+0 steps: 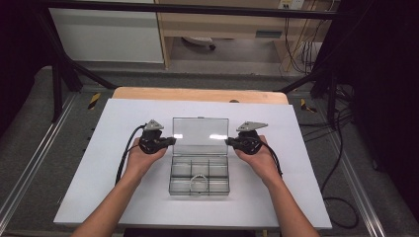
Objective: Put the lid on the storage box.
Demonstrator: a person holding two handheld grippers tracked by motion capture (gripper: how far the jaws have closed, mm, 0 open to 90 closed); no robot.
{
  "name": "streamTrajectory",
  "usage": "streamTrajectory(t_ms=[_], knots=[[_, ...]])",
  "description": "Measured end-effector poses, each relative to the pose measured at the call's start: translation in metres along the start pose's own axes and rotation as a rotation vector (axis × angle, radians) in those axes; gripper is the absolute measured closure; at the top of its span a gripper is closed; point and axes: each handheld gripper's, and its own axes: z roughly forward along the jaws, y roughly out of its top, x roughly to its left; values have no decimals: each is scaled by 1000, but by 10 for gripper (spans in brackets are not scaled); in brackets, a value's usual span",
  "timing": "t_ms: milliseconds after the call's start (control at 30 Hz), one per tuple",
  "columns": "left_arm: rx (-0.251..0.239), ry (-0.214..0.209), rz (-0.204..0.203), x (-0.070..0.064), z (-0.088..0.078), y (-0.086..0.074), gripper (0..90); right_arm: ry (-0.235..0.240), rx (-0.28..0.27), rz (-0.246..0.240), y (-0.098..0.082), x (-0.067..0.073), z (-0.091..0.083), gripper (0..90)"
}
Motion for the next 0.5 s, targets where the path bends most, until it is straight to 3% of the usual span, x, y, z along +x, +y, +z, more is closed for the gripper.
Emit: streamTrajectory(t_ms=[500], knots=[[3,-3,4,0,-3,3,900,-6,15,-2,2,2,-2,900]])
